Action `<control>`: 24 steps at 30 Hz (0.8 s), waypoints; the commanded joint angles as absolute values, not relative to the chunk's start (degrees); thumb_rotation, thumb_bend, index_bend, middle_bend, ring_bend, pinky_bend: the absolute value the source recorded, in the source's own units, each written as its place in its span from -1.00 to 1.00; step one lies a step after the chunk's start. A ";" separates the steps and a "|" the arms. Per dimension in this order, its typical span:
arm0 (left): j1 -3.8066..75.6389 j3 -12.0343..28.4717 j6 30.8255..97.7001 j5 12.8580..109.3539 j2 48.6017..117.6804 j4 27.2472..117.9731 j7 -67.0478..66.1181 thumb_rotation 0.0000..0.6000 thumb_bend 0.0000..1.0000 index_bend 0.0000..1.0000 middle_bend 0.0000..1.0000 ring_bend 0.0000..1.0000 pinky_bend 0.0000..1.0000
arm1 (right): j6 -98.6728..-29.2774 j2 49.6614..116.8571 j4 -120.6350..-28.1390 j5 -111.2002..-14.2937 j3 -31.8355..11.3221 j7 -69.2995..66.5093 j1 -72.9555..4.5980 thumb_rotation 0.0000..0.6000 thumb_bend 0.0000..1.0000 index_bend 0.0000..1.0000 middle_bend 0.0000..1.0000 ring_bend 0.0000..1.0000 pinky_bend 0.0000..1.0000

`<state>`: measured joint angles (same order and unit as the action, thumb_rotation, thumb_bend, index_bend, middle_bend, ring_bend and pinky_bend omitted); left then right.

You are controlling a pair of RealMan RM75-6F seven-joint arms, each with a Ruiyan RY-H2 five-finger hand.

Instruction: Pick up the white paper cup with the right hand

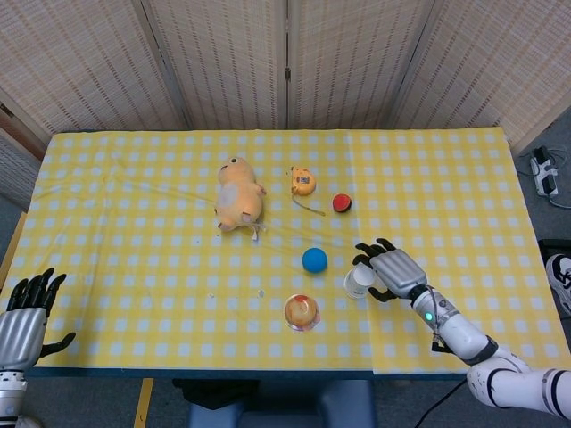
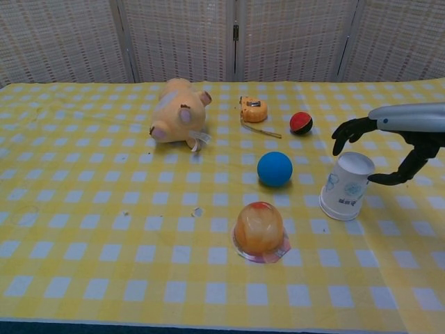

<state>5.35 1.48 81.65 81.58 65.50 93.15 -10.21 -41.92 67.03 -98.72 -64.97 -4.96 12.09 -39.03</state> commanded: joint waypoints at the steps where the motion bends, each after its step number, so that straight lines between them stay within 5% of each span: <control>1: 5.37 1.49 81.59 81.53 65.49 93.10 -10.16 1.00 -0.57 -0.79 -0.93 -0.98 -1.00 | -42.13 67.18 -98.58 -64.62 -4.80 12.40 -39.27 1.00 -0.14 -0.41 -0.76 -0.72 -0.95; 24: 5.39 1.42 81.08 81.09 65.07 93.67 -10.00 1.00 -0.57 -0.79 -0.93 -0.98 -1.00 | -47.44 62.73 -104.04 -67.45 -5.13 10.99 -38.49 1.00 -0.09 -0.27 -0.69 -0.67 -0.95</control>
